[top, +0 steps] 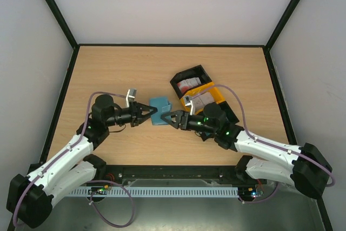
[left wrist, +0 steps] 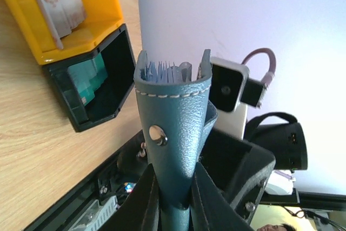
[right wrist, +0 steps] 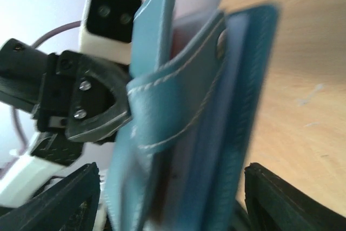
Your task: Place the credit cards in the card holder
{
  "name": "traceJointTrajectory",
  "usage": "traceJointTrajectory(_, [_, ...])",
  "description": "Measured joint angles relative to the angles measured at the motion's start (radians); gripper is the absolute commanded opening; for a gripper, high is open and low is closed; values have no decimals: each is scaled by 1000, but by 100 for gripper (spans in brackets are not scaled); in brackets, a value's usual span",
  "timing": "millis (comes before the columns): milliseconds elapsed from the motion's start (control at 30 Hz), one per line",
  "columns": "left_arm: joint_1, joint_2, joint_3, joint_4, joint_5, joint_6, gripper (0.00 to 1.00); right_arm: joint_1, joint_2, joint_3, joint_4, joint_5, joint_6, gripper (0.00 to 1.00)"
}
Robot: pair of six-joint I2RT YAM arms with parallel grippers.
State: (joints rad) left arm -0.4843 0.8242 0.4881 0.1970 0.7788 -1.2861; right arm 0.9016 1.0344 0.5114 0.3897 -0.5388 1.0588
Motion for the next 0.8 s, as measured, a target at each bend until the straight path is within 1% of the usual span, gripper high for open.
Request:
traceJointTrajectory(100, [0, 0, 3, 32, -12, -7, 2, 30, 27, 18, 58, -31, 21, 47])
traceJointTrajectory(167, [0, -1, 3, 45, -16, -9, 3, 38, 38, 37, 59, -30, 10, 32])
traceJointTrajectory(200, [0, -3, 3, 50, -21, -10, 5, 39, 40, 45, 54, -24, 0, 24])
traceJointTrajectory(233, [0, -7, 4, 53, -25, -9, 11, 37, 40, 53, 43, -15, -24, 16])
traceJointTrajectory(267, [0, -13, 5, 55, -30, -4, 21, 37, 40, 61, 30, -7, -46, 10])
traceJointTrajectory(300, [0, -21, 6, 54, -38, 4, 32, 37, 40, 75, 10, 0, -68, 7])
traceJointTrajectory(333, [0, -28, 6, 52, -50, 14, 42, 36, 40, 96, -14, 9, -98, 3])
traceJointTrajectory(400, [1, -43, 19, 21, -79, 28, 56, 39, 39, 137, -66, 35, -215, 2])
traceJointTrajectory(467, [2, -56, 39, -38, -109, 60, 68, 42, 39, 167, -118, 72, -349, 2])
traceJointTrajectory(533, [8, -74, 72, -133, -146, 88, 77, 42, 42, 203, -195, 129, -505, 2])
traceJointTrajectory(633, [27, -106, 138, -266, -220, 141, 84, 42, 71, 259, -284, 216, -719, 2])
traceJointTrajectory(733, [37, -129, 229, -385, -292, 174, 88, 42, 105, 284, -318, 298, -923, 2])
traceJointTrajectory(800, [39, -133, 289, -448, -334, 188, 96, 42, 113, 284, -331, 340, -1042, 3])
